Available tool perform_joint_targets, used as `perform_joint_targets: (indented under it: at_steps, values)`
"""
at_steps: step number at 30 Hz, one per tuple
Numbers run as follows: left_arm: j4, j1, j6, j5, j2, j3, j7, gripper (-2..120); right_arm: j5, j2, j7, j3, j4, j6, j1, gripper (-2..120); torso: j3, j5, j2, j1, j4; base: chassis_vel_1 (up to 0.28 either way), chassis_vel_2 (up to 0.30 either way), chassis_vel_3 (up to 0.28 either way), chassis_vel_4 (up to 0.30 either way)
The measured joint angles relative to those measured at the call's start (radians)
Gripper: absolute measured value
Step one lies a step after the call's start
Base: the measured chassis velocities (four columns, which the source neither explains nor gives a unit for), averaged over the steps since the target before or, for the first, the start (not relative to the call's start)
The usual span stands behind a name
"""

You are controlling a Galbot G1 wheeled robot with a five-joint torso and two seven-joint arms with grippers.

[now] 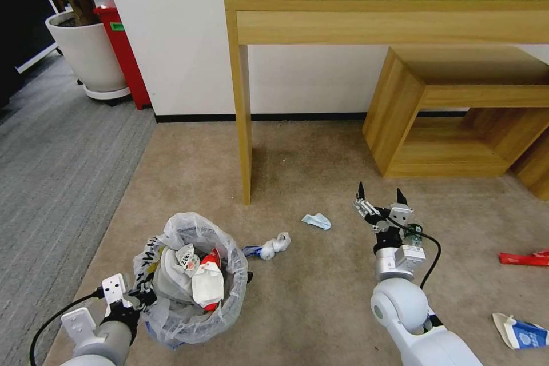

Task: Pick up the trash bin and place the garbage on the floor into it.

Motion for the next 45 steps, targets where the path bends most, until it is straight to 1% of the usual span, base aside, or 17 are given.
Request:
perform_joint_targets:
  at_steps: [7,18,30,40,43,44,45]
  values:
    - [0.001,-0.001,-0.001,0.003,-0.005,0.002,0.002,0,-0.001,0.004,0.000,-0.006,-0.007,0.000,0.005,100,0.000,0.0001,0.000,0.000,-0.0001,-0.032,0.031,0.030,-0.036]
    - [0.011,-0.011,-0.002,0.003,-0.006,0.006,0.002,0,-0.002,0.004,0.001,-0.018,-0.017,0.010,0.015,100,0.000,0.0000,0.000,0.000,0.0000,-0.105,0.094,0.085,-0.099]
    - [0.019,-0.017,-0.002,0.001,-0.005,0.004,0.002,0,0.006,0.001,0.000,-0.049,-0.033,0.009,0.051,100,0.000,0.0000,0.000,0.000,0.0000,-0.002,0.004,0.005,-0.002]
    - [0.016,-0.016,-0.004,-0.002,-0.003,-0.001,0.002,0,0.014,0.011,0.014,-0.071,-0.036,-0.014,0.059,100,0.000,-0.0001,0.000,0.000,0.0000,0.000,0.000,0.000,0.000]
    - [0.019,-0.017,-0.005,-0.002,-0.005,0.000,0.001,0,0.078,-0.001,0.045,-0.097,-0.016,-0.049,0.063,100,0.000,0.0000,0.000,0.000,-0.0001,0.000,0.000,0.000,0.000]
    - [0.019,-0.017,-0.005,-0.002,-0.005,0.000,0.001,0,0.078,-0.001,0.045,-0.097,-0.016,-0.049,0.063,100,0.000,0.0000,0.000,0.000,-0.0001,0.000,0.000,0.000,0.000]
    - [0.019,-0.017,-0.005,-0.002,-0.005,0.001,0.001,0,0.131,-0.009,0.065,-0.115,0.001,-0.081,0.070,100,0.000,-0.0001,0.000,0.000,-0.0001,0.000,0.000,0.000,0.000]
